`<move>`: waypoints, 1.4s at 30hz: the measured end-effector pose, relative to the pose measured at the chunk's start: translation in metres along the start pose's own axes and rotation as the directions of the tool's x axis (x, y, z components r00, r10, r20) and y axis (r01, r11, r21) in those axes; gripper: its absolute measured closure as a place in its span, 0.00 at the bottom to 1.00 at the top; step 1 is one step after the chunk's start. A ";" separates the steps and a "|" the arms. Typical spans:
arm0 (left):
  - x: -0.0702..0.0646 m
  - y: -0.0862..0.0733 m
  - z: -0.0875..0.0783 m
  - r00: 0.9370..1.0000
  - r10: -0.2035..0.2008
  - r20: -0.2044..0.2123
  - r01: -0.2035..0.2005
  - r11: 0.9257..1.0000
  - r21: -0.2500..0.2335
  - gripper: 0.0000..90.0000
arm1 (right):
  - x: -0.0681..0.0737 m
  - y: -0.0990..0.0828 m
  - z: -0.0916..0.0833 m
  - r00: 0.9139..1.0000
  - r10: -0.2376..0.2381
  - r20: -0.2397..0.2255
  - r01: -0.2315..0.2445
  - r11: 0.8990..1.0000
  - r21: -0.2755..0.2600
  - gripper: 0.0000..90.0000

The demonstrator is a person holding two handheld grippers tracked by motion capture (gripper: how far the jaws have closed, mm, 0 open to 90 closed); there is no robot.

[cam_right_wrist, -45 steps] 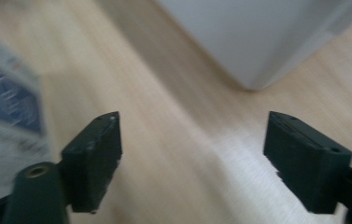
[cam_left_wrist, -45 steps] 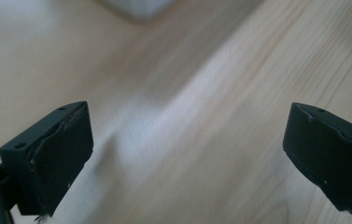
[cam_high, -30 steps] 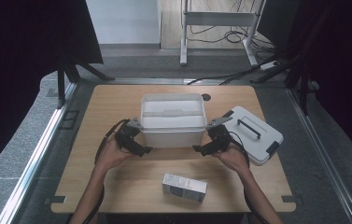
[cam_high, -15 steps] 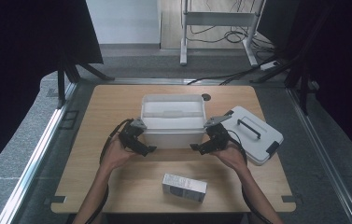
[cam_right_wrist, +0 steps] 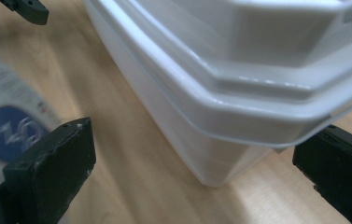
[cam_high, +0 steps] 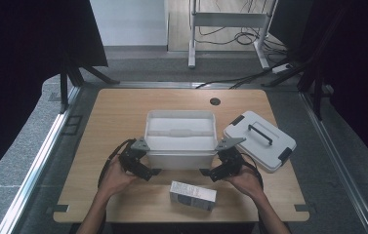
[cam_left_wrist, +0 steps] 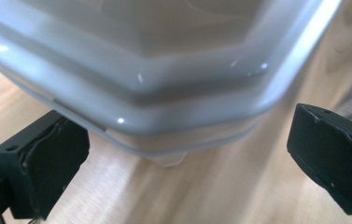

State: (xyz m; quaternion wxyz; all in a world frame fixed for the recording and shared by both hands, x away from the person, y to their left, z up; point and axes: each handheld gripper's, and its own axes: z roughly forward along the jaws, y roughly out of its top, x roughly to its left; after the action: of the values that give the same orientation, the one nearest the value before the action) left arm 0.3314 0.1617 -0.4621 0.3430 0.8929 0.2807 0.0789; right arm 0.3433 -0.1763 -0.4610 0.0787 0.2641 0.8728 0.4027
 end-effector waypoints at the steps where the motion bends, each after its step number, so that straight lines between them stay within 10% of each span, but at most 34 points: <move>1: -0.003 -0.002 -0.002 1.000 0.000 0.004 0.000 1.000 0.001 0.00 | 0.004 -0.002 -0.002 1.000 -0.006 -0.002 0.006 1.000 0.004 0.00; 9: -0.014 -0.008 -0.008 0.998 0.044 0.037 -0.045 0.999 0.029 0.00 | 0.014 -0.005 -0.008 1.000 -0.018 0.021 0.018 0.999 0.037 0.01; 24: 0.037 -0.029 -0.034 1.000 0.026 -0.016 -0.025 0.996 0.089 0.01 | -0.010 -0.070 -0.019 0.987 0.084 0.136 -0.094 0.993 0.070 0.00; 42: 0.065 0.047 -0.098 0.980 0.196 -0.011 -0.195 0.978 0.074 0.29 | -0.013 -0.094 -0.020 0.981 0.072 0.181 -0.085 0.994 0.063 0.00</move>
State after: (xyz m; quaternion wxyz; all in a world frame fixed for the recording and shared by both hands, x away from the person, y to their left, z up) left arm 0.3736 0.2252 -0.3605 0.2982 0.9273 0.1975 0.1103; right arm 0.3096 -0.2467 -0.5187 0.1313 0.3358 0.8649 0.3491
